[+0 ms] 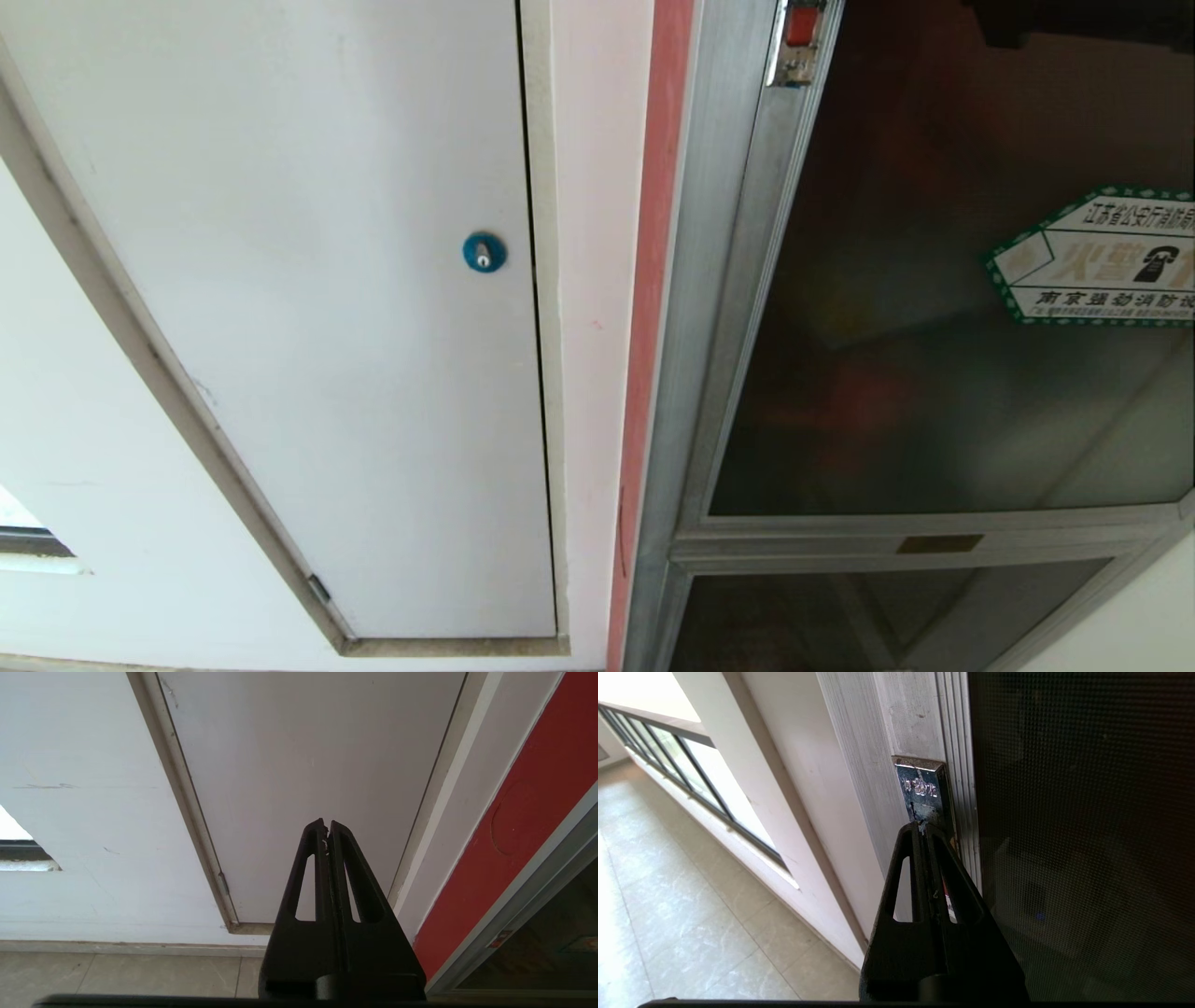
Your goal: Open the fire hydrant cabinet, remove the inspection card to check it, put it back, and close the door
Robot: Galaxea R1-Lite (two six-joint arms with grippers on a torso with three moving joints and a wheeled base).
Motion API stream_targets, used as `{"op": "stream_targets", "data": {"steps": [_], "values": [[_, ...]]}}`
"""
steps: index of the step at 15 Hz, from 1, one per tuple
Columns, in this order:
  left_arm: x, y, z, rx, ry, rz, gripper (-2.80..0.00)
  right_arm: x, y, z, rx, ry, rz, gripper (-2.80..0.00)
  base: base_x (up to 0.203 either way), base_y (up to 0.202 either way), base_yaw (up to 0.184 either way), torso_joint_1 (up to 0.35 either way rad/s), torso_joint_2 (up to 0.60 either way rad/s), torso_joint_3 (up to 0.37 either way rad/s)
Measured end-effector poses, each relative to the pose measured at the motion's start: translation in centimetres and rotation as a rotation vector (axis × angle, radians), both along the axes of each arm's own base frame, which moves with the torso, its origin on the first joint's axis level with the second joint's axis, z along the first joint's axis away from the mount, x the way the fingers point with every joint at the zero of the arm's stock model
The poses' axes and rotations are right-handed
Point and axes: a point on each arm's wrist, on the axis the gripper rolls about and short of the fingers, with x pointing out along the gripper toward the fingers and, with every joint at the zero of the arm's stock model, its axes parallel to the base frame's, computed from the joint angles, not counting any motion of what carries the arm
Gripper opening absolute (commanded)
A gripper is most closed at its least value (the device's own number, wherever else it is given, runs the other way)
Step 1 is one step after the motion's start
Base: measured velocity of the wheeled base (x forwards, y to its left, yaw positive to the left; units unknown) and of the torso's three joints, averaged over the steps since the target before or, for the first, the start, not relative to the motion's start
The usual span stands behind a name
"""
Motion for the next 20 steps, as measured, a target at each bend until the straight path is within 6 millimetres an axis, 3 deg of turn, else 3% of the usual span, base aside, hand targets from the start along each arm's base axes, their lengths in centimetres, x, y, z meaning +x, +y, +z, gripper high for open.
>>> {"op": "stream_targets", "data": {"steps": [20], "values": [[0.0, 0.0, 0.0, 0.0, 0.0, 0.0, -2.8, -3.6, -0.9, 0.7, 0.014, -0.025, 0.077, -2.8, 0.0, 0.0, 0.0, 0.0, 0.0, 0.0]]}}
